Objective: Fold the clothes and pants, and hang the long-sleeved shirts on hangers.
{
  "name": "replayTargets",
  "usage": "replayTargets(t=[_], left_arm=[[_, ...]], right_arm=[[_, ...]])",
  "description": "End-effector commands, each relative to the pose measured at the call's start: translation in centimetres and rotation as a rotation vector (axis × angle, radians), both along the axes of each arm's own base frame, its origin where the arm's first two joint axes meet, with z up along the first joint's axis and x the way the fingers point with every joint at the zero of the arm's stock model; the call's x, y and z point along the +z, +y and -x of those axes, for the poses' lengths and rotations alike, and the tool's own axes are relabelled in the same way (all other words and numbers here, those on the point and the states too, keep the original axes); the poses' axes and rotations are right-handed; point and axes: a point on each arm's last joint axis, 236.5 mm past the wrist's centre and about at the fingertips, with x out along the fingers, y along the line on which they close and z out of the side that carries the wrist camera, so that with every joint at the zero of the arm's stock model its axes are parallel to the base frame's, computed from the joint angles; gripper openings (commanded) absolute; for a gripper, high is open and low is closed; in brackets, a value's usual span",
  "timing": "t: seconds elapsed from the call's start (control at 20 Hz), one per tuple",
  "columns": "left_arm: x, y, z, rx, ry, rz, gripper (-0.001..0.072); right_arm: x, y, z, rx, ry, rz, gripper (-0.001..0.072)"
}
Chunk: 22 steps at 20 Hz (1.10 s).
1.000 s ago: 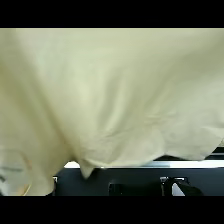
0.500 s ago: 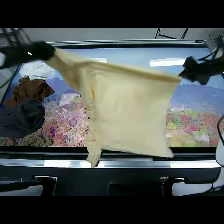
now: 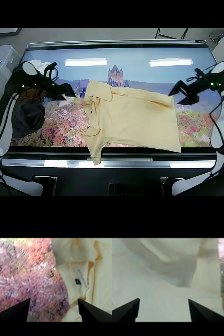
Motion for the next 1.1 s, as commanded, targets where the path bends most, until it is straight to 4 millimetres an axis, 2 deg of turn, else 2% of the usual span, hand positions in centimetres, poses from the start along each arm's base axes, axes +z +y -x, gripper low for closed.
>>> replayTargets(t=[0.0, 0.05, 0.1, 0.25, 0.35, 0.45, 0.65, 0.7, 0.8, 0.85, 1.05], left_arm=[[-1.0, 1.9, 6.6, -0.071, 0.22, 0.008, 0.071], [-2.2, 1.4, 8.2, -0.088, 0.249, 0.012, 0.067], [-3.9, 0.4, 10.1, -0.096, 0.274, 0.024, 0.0584], [-9.0, -4.4, 15.1, -0.108, 0.286, 0.116, 0.0584], [-10.8, -7.4, 17.6, -0.144, 0.293, 0.178, 0.0583], [-11.7, -9.3, 18.3, -0.167, 0.27, 0.193, 0.0583], [-12.3, -11.1, 16.9, -0.157, 0.188, 0.18, 0.0581], [-12.4, -11.2, 16.6, -0.139, 0.181, 0.178, 0.052], [-12.4, -11.3, 16.3, -0.13, 0.172, 0.175, 0.0074], [-12.3, -11.3, 16.5, -0.136, 0.179, 0.178, 0.0029], [-11.2, -11.4, 16.7, -0.15, 0.169, 0.188, 0.0029]], right_arm=[[-0.6, -5.1, 8.1, 0.001, 0.223, 0.078, 0.0683], [-1.4, -5.4, 10.2, -0.027, 0.256, 0.079, 0.0683], [-2.4, -5.3, 12.1, -0.05, 0.276, 0.076, 0.0683], [-5.8, -4.1, 17.2, -0.053, 0.307, 0.072, 0.0683], [-7.0, -3.2, 19.7, -0.03, 0.352, 0.069, 0.0684], [-7.5, -2.7, 20.8, -0.025, 0.382, 0.057, 0.0694], [-7.9, -2.6, 21.0, -0.028, 0.386, 0.056, 0.0703], [-8.0, -2.6, 21.1, -0.027, 0.385, 0.057, 0.0702], [-8.5, -2.6, 21.2, -0.03, 0.383, 0.063, 0.0702], [-8.9, -2.4, 21.4, -0.031, 0.386, 0.062, 0.0702], [-11.3, -0.7, 22.9, -0.044, 0.41, 0.014, 0.0702]])
